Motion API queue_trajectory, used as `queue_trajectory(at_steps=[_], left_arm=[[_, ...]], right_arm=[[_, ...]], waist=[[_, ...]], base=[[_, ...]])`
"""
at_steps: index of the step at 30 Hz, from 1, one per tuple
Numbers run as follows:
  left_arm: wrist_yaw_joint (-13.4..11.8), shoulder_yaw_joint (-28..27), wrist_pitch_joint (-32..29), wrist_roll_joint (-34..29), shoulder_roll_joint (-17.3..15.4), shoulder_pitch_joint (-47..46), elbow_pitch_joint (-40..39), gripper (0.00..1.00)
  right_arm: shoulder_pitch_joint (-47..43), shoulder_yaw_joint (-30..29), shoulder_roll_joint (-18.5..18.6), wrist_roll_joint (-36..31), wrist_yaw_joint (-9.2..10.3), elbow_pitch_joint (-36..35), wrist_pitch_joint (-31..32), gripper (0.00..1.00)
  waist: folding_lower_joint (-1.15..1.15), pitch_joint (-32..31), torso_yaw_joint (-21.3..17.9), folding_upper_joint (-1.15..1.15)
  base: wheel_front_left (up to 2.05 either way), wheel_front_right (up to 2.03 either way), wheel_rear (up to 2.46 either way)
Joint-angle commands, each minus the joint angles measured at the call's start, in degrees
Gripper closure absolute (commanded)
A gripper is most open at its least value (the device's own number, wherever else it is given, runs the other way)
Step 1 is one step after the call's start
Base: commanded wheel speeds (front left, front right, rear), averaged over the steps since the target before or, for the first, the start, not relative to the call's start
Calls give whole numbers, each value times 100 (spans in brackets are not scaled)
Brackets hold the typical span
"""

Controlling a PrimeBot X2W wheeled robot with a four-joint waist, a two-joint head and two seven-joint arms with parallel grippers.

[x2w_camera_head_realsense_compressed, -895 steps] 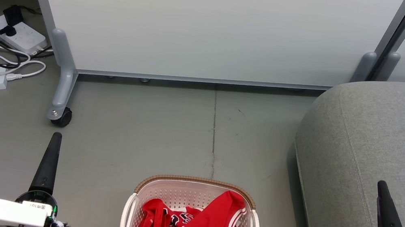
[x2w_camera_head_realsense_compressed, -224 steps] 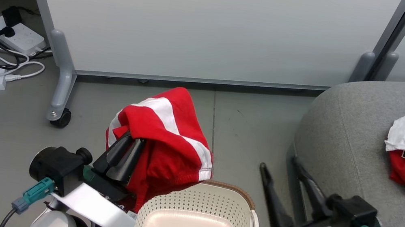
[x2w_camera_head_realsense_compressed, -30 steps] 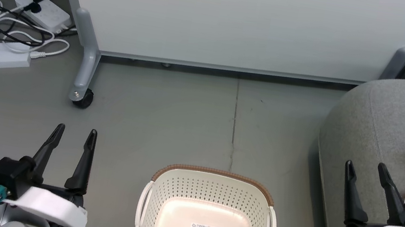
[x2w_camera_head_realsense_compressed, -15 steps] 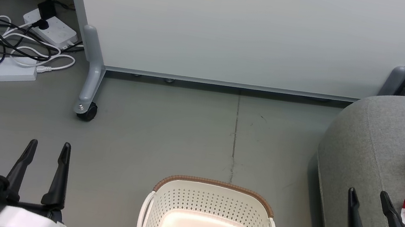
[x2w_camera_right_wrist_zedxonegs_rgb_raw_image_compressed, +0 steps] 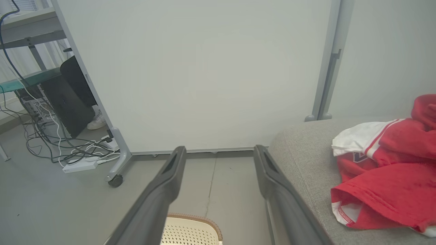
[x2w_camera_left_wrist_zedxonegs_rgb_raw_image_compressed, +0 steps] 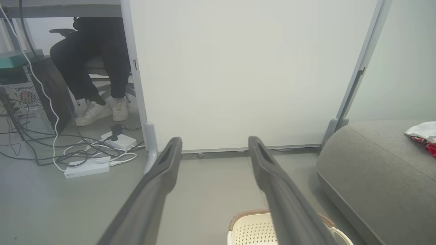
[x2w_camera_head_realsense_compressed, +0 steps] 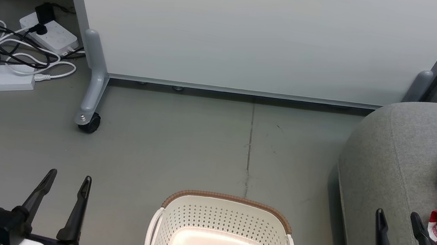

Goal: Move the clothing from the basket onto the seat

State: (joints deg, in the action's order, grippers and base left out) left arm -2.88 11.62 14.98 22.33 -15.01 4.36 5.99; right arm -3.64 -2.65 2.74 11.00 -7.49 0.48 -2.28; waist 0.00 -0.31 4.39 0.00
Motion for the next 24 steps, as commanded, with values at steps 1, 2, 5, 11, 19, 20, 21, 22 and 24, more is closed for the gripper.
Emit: queue_trajectory(at_steps=[1, 2, 5, 11, 19, 20, 21, 22, 24], left_arm=[[29, -14, 20, -55, 3, -66, 25, 0], [40, -19, 19, -64, 10, -83, 59, 0], [77, -51, 19, -66, 31, -109, 130, 0], [124, -98, 19, -84, 54, -137, 241, 0], [149, -135, 19, -176, 78, -158, 351, 0], [152, -137, 19, -187, 77, -158, 366, 0], [159, -141, 19, -191, 83, -166, 378, 0], [168, -143, 20, -208, 85, -174, 386, 0], [178, -149, 20, -228, 91, -189, 404, 0]], right_arm=[[-55, 0, 32, 55, -1, -41, 21, 0], [-69, 8, 31, 67, -1, -58, 26, 0], [-130, 16, 31, 87, -1, -86, 42, 0], [-151, 70, 31, 110, -1, -105, 75, 0], [-133, 93, 31, 39, -1, -117, 118, 0], [-129, 94, 31, 45, -1, -116, 120, 0], [-127, 94, 31, 43, -1, -114, 121, 0], [-126, 93, 31, 44, -1, -111, 124, 0], [-126, 93, 31, 27, -1, -108, 133, 0]], waist=[[0, 2, -13, 0], [0, -1, -25, 0], [0, -2, -62, 0], [0, 6, -116, 0], [0, 35, -121, 0], [0, 40, -120, 0], [0, 44, -118, 0], [0, 48, -115, 0], [0, 57, -111, 0]], base=[[0, 0, 0], [0, 0, 0], [0, 0, 0], [0, 0, 0], [0, 0, 0], [0, 0, 0], [0, 0, 0], [0, 0, 0], [0, 0, 0]])
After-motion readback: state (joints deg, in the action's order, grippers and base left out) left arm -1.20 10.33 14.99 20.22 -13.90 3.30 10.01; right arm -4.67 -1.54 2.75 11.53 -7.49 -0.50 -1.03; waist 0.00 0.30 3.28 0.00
